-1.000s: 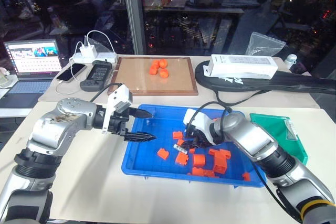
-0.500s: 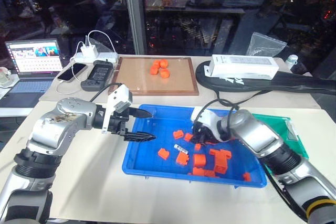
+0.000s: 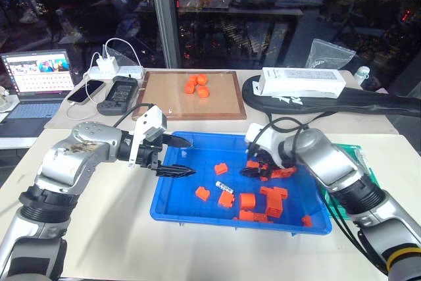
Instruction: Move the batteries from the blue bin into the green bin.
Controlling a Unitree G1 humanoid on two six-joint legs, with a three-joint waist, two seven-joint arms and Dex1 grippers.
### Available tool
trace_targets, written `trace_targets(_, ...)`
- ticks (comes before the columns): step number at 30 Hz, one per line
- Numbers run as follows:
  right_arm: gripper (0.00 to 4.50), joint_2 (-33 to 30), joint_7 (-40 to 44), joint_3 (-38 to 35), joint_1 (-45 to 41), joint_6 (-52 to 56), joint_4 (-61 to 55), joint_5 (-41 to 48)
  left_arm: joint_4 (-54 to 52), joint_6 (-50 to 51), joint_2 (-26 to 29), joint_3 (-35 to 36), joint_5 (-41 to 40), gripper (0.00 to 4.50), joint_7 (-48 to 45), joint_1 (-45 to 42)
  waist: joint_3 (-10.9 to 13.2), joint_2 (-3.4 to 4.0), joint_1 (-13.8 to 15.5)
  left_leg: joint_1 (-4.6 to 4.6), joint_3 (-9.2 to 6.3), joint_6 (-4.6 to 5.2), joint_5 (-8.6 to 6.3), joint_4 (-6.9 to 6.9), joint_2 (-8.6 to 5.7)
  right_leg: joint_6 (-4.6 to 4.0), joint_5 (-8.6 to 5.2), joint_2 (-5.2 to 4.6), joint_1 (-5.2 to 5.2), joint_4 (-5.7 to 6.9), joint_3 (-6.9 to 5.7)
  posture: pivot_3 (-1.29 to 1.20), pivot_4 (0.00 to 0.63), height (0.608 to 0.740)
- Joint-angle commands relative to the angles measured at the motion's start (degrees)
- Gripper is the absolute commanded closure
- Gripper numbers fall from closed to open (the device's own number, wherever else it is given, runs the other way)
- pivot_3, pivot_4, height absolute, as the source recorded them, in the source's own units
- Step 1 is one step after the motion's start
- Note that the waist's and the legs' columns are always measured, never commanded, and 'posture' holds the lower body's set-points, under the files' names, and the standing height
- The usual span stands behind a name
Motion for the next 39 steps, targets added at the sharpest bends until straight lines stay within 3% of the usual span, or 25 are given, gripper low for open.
trace_targets(1,0.44,1.77,-0.25,0.38,-1.11,3.61,-5.52,1.61,-0.45,-0.84,0.04,0.43,-0.06,0.0,-0.1,-1.52,0.0,0.0,0.03,0.0,0.01,0.0,0.0,0.0,0.0,0.0,0.0,-0.01,0.0,0.0,0.0,0.0,0.15,0.699)
trace_targets(6,0.44,4.41,-2.08,2.88,0.4,5.95,-6.4,1.67,-0.93,-0.63,-0.09,0.53,-0.19,0.0,0.23,-1.66,0.0,-0.02,0.12,0.02,0.01,-0.01,0.01,0.0,-0.01,-0.01,0.0,-0.02,0.01,0.0,-0.02,0.0,0.15,0.699)
trace_targets(13,0.44,9.23,-7.1,0.66,2.62,8.48,-2.29,2.72,-1.41,-0.85,0.15,0.5,0.03,0.0,0.29,-0.99,-0.01,-0.05,0.05,0.01,0.01,-0.01,0.01,0.0,-0.01,-0.01,0.0,-0.02,0.0,0.02,-0.02,0.0,0.15,0.699)
trace_targets(16,1.15,8.2,-8.06,2.13,3.38,8.23,-0.74,1.75,-1.43,-0.91,0.07,0.36,0.04,0.0,0.19,-1.04,-0.01,-0.05,0.09,0.02,0.01,-0.01,0.01,0.0,-0.01,-0.01,0.0,-0.02,0.02,0.02,-0.02,0.0,0.15,0.699)
trace_targets(25,4.21,6.56,-8.62,2.28,3.68,6.91,-1.15,1.81,-1.02,-1.29,0.06,0.14,0.25,0.0,-0.17,-1.27,-0.02,-0.06,-0.06,0.07,0.0,-0.01,0.01,0.0,-0.01,-0.02,0.0,-0.01,0.04,0.02,-0.03,0.0,0.15,0.699)
trace_targets(31,4.26,1.17,-4.6,-6.23,-0.2,10.33,-5.02,6.64,-0.12,-1.55,-0.49,-0.14,0.11,0.0,-0.59,-2.08,0.0,-0.08,0.1,0.02,0.01,-0.01,0.01,0.0,-0.02,-0.01,0.0,-0.03,0.01,0.0,-0.02,0.0,0.15,0.699)
trace_targets(36,4.26,-10.26,-1.63,-15.84,-1.7,12.21,-6.31,9.62,2.33,-1.69,-2.53,-0.4,-0.58,0.0,-1.28,-3.99,0.02,-0.08,0.68,0.02,0.01,-0.01,0.01,0.0,-0.03,-0.01,-0.01,-0.04,0.02,-0.07,-0.04,0.0,0.15,0.699)
trace_targets(39,4.26,-20.52,0.07,-23.26,-0.67,12.14,-3.56,9.79,4.9,-2.66,-5.74,-0.21,-1.63,0.0,-1.92,-6.54,0.05,-0.1,0.99,0.01,0.01,-0.01,0.0,-0.08,-0.06,-0.03,-0.02,-0.1,0.01,-0.16,-0.09,0.0,0.15,0.699)
